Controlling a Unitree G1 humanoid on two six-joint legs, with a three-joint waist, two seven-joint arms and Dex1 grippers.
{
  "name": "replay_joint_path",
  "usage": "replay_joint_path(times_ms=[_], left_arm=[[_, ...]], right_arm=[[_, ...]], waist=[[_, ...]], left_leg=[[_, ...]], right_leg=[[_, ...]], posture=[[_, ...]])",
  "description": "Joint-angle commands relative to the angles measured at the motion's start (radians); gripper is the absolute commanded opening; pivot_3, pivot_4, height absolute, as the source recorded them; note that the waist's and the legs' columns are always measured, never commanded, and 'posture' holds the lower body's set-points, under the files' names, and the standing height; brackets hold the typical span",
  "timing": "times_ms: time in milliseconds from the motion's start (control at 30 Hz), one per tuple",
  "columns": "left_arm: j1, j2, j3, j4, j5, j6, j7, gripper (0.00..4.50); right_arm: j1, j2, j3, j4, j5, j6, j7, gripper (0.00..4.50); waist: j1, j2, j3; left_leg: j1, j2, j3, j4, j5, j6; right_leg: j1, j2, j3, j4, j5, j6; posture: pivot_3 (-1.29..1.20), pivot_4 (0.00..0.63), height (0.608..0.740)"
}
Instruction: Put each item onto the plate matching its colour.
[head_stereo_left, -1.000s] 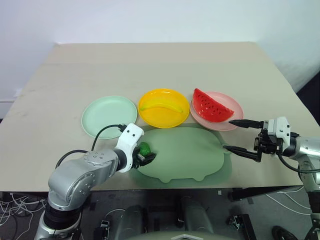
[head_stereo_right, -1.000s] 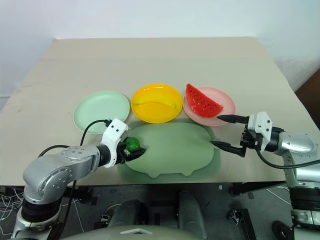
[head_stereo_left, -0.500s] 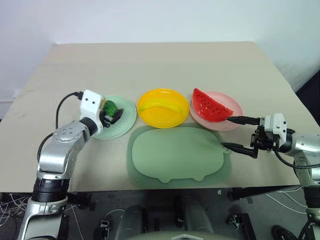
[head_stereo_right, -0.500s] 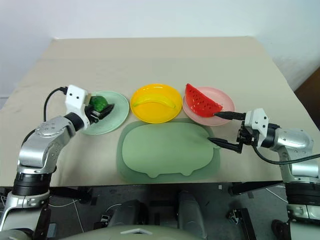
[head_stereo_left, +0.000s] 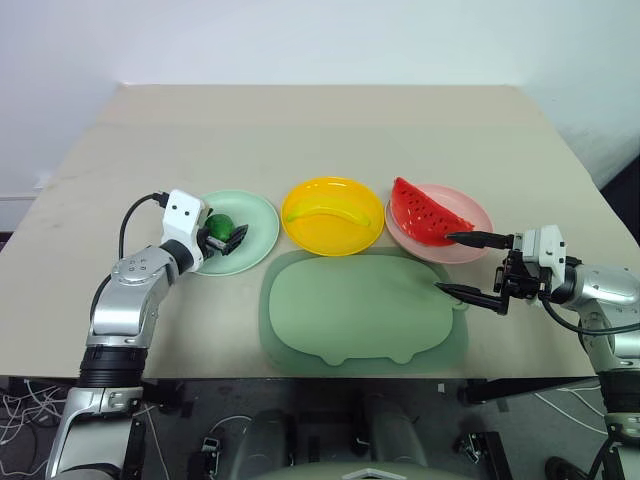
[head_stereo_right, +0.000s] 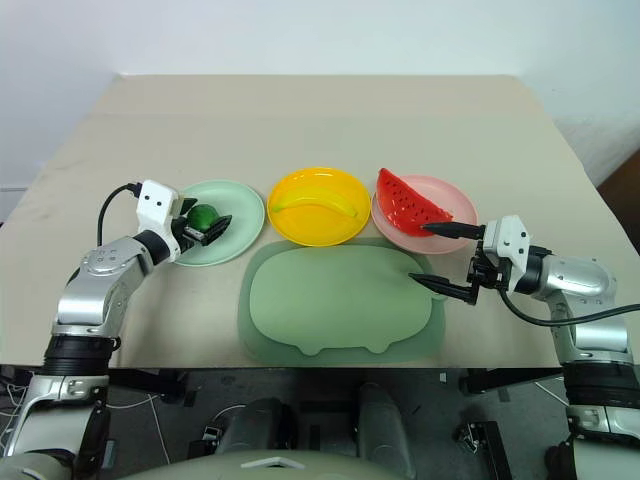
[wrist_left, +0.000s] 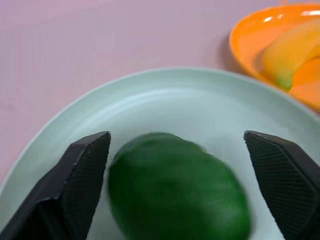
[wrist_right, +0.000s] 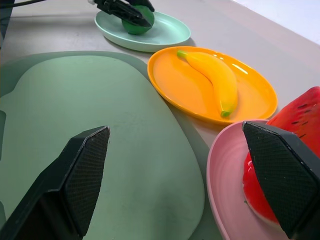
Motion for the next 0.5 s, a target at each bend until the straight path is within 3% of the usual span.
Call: replay_joint_path(times_ms=[33, 233, 500], left_arm=[[-0.023, 0.001, 0.043, -0.045, -0.014, -0.034, 0.002, 4.46], [-0.017, 0.034, 0.155, -0.159, -0.083, -0.045, -0.003, 4.46], [0.175, 0.149, 0.324, -0.217, -0.232, -0.177, -0.287, 4.46]], right_arm=[[-0.012, -0.006, -0.019, -0.011, 0.001, -0.017, -0.001, 4.50], [-0.006, -0.007, -0.021, -0.019, 0.002, -0.013, -0.007, 4.50], [0.014, -0.019, -0.043, -0.015, 0.008, -0.015, -0.010, 4.50]], waist=[[0.000, 0.000, 0.000], [-0.001, 0.000, 0.000], [-0.003, 0.000, 0.000]], left_leg=[[0.000, 0.000, 0.000, 0.000, 0.000, 0.000], [0.000, 0.001, 0.000, 0.000, 0.000, 0.000], [0.000, 0.001, 0.001, 0.000, 0.000, 0.000]], right_leg=[[0.000, 0.000, 0.000, 0.000, 0.000, 0.000], [-0.001, 0.000, 0.000, 0.000, 0.000, 0.000], [-0.001, 0.000, 0.000, 0.001, 0.000, 0.000]], posture=[[0.00, 0.150, 0.736], [0.00, 0.150, 0.736], [0.00, 0.150, 0.736]])
